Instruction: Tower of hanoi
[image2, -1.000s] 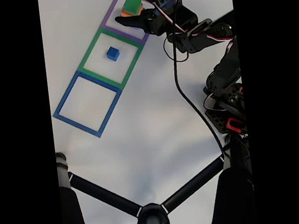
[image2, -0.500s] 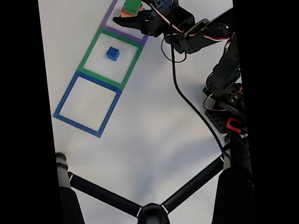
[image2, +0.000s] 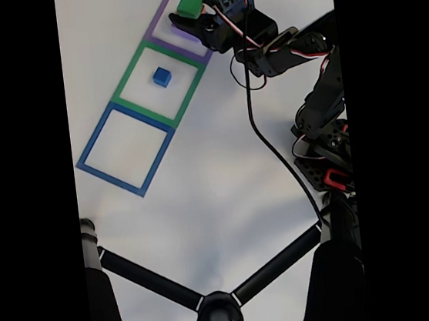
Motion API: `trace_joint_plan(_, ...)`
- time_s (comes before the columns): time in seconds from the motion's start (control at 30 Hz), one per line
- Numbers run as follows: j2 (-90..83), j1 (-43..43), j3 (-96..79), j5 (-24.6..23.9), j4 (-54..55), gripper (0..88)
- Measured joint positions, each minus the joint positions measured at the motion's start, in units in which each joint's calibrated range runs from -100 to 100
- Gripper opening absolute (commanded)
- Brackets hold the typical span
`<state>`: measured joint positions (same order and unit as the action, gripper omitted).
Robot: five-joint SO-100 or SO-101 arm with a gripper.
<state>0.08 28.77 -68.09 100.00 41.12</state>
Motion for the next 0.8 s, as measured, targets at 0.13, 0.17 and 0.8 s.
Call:
trace_joint_plan(0.13,0.00,-0.58,0.00,0.00,0.00,10.5)
trace_joint_plan(0.17,0.00,-0.58,0.00,0.00,0.00,9.7)
trace_joint_plan(0.8,-14.95,-2.53,5.51,0.00,-25.80,6.7)
